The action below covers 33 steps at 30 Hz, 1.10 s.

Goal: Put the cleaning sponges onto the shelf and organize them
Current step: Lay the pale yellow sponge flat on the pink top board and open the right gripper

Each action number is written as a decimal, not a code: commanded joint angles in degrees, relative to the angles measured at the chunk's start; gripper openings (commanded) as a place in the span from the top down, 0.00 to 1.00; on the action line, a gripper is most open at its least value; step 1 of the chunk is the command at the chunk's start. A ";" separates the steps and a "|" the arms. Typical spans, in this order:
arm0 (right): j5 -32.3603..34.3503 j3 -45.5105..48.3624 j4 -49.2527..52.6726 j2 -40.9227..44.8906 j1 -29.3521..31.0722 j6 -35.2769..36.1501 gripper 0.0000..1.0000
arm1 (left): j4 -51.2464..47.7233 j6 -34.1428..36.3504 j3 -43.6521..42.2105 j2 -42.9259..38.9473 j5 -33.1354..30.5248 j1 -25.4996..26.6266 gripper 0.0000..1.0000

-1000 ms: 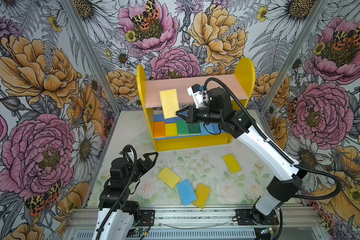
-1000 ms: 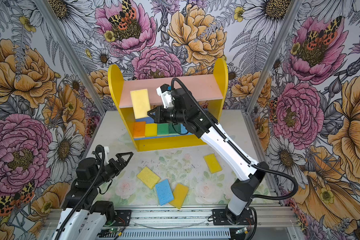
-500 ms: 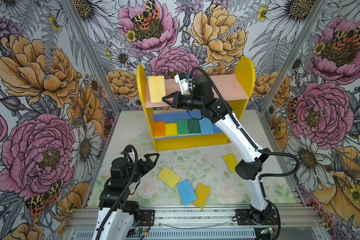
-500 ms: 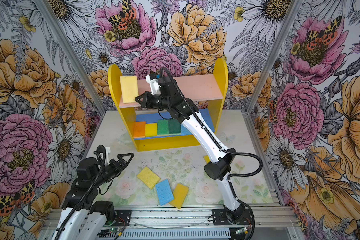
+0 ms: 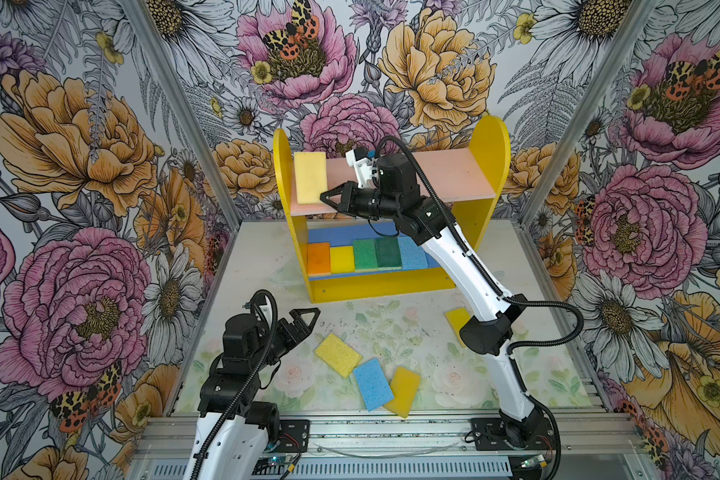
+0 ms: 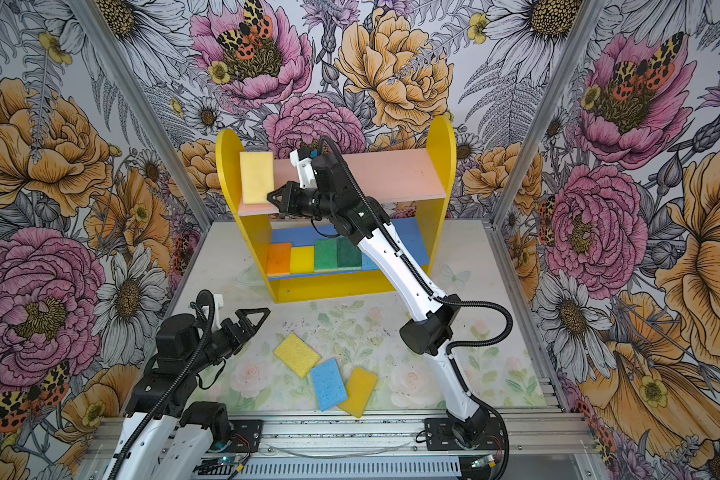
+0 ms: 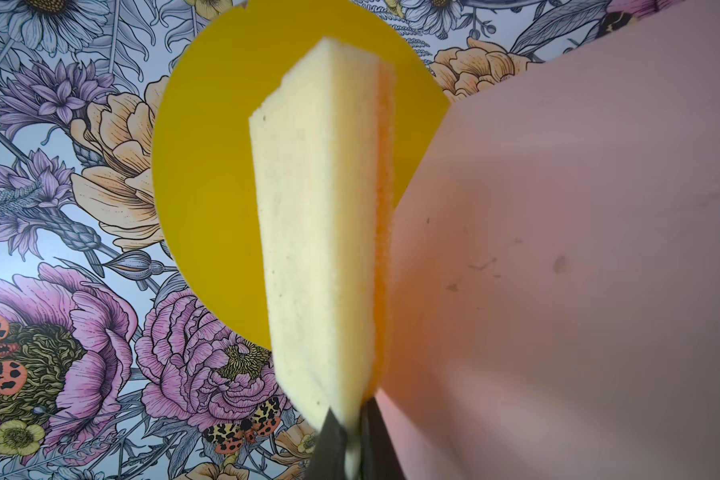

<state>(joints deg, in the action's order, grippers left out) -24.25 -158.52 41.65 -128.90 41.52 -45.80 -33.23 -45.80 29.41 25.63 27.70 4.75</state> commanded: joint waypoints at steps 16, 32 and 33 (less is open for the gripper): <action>0.12 -3.11 -0.25 -2.91 -0.74 -1.11 0.59 | -0.76 1.68 0.85 -0.05 0.97 0.34 0.01; -1.57 -3.40 -5.44 -5.74 -0.65 -3.65 0.48 | -1.13 1.80 1.27 0.12 1.30 0.61 0.01; -1.72 -3.42 -5.80 -5.90 -0.73 -3.68 0.47 | -1.14 1.79 1.27 0.12 1.34 0.63 0.01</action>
<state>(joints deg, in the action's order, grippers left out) -26.13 -161.56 36.45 -131.74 41.32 -48.82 -34.13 -45.39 29.41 25.65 27.94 5.04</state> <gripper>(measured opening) 0.524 0.987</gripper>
